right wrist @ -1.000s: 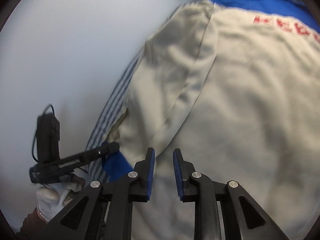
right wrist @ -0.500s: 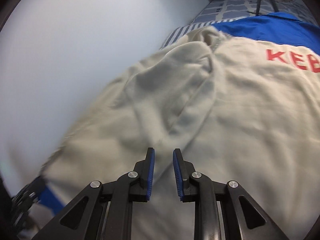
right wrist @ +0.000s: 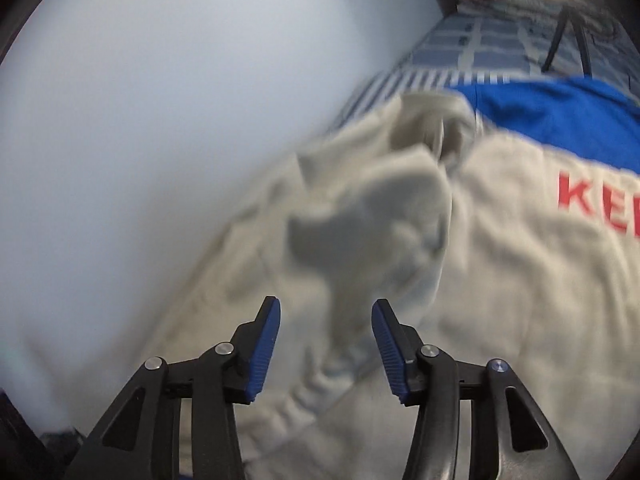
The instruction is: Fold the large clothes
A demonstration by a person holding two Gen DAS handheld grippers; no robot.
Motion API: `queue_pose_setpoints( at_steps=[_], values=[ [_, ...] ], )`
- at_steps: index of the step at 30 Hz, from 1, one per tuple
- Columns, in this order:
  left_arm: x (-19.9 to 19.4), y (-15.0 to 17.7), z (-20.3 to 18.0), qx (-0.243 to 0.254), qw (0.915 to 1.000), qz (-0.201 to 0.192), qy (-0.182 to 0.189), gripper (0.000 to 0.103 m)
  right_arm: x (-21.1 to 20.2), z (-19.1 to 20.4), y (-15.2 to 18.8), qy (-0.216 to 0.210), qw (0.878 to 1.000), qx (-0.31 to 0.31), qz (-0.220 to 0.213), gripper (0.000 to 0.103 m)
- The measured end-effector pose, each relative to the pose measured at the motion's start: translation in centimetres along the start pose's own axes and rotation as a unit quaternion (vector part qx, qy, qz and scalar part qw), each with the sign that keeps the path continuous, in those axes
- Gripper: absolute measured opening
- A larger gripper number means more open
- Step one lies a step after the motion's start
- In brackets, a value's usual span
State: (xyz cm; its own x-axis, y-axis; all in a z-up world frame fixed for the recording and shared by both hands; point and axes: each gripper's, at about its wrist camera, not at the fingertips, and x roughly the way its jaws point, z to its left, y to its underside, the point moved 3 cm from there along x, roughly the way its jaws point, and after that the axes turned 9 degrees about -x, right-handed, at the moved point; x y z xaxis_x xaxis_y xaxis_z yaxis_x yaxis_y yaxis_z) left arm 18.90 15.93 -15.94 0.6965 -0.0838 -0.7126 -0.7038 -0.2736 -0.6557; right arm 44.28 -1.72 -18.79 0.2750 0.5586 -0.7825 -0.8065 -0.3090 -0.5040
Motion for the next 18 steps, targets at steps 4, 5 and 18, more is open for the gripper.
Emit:
queue_pose_setpoints(
  at_steps=[4,5,18],
  values=[
    [-0.4,0.2,-1.2,0.015,0.9998,0.001,0.012,0.005,1.3,0.7,-4.8,-0.005,1.000,0.015,-0.007,0.071],
    [-0.6,0.3,-1.5,0.021,0.9997,-0.002,0.013,0.005,2.0,1.0,-5.7,0.000,1.000,0.017,-0.003,0.071],
    [-2.3,1.4,-4.1,0.070,0.9965,0.000,0.045,0.005,4.0,2.1,-7.2,0.036,0.999,0.016,0.034,0.000]
  ],
)
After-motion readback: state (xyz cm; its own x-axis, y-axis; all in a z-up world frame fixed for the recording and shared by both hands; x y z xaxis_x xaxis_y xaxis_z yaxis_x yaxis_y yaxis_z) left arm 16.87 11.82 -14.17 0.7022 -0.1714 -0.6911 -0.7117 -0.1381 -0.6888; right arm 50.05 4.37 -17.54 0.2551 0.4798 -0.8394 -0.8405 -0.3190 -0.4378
